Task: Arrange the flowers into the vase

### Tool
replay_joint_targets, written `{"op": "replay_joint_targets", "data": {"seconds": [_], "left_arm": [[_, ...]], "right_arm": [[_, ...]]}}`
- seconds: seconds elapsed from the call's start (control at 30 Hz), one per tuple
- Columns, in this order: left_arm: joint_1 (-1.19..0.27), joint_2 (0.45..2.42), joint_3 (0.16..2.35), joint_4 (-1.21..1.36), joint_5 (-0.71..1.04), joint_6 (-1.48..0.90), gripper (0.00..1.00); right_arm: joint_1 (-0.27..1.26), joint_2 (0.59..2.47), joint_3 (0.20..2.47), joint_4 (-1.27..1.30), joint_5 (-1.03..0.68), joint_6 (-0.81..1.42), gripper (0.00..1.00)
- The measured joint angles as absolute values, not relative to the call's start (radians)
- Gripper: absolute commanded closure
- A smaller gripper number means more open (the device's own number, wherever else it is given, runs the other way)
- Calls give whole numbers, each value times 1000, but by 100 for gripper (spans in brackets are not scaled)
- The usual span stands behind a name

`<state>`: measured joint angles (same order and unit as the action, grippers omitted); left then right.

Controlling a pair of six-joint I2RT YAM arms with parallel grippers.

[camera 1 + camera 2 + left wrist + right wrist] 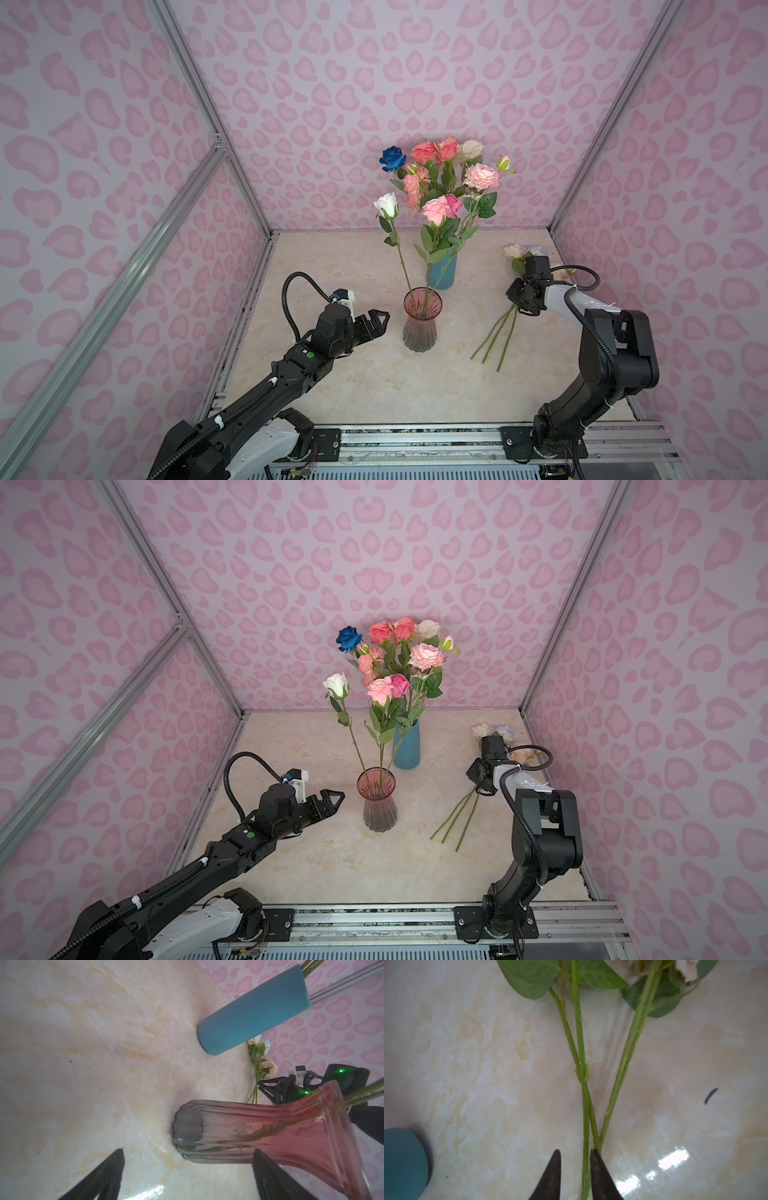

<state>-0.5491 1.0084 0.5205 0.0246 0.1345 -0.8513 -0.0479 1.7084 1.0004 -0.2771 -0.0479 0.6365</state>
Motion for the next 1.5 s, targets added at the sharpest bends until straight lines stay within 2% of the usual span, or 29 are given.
{"op": "replay_joint_targets", "data": {"seconds": [0.3,0.43,0.53,0.8,0.93,1.2,1.37,1.5], "left_arm": [[-549,1024,529,25,142,-837,3],[-549,1028,529,25,142,-836,3],[-549,1028,529,25,142,-835,3],[-549,1015,544,23,141,-826,3],[-549,979,544,7,133,-825,3],[-548,785,535,-72,30,-807,3],[-548,524,484,-126,-158,-822,4],[-547,341,431,-160,-297,-838,4]], "right_arm": [[-48,1752,1005,-274,-54,637,77],[-48,1761,1007,-270,-66,636,93],[-47,1733,990,-260,-77,638,98],[46,1597,1016,-229,-151,638,100],[100,1462,1010,-208,-165,639,100],[200,1072,917,-128,-77,607,100],[304,888,899,-94,27,550,100],[410,816,920,-62,86,492,100]]}}
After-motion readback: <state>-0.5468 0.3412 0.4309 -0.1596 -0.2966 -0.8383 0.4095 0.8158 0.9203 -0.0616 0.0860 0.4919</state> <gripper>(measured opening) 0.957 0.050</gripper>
